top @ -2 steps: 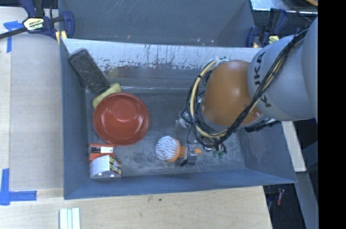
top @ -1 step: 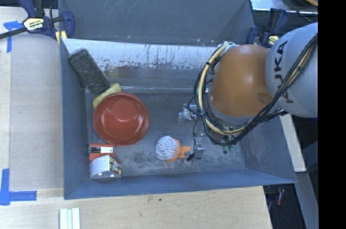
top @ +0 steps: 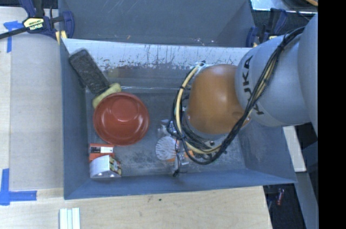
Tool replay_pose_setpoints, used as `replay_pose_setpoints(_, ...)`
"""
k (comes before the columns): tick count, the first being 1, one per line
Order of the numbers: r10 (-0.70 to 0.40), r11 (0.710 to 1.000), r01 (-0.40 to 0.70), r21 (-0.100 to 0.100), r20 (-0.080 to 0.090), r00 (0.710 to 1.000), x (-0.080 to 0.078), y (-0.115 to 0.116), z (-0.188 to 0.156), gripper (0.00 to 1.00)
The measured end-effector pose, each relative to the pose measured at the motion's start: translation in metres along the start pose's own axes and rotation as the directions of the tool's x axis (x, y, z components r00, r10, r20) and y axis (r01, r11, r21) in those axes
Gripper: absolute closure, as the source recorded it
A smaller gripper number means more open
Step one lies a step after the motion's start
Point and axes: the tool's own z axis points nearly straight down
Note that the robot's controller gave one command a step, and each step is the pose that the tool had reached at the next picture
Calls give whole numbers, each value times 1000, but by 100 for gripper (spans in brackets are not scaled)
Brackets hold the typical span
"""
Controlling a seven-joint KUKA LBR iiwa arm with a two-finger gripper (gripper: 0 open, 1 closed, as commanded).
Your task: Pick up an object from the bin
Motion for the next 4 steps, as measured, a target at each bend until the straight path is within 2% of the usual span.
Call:
replay_pose_setpoints(1, 259, 966, -259, 0, 15, 966, 5, -29, 30, 0)
replay_pose_setpoints(2, 189, 982, -189, 1, 10, 982, 0, -26, 29, 100)
replay_pose_setpoints(3, 189, 982, -189, 1, 10, 982, 0, -26, 29, 100)
replay_pose_setpoints(4, 190, 982, -190, 2, -4, 982, 3, -25, 15, 100)
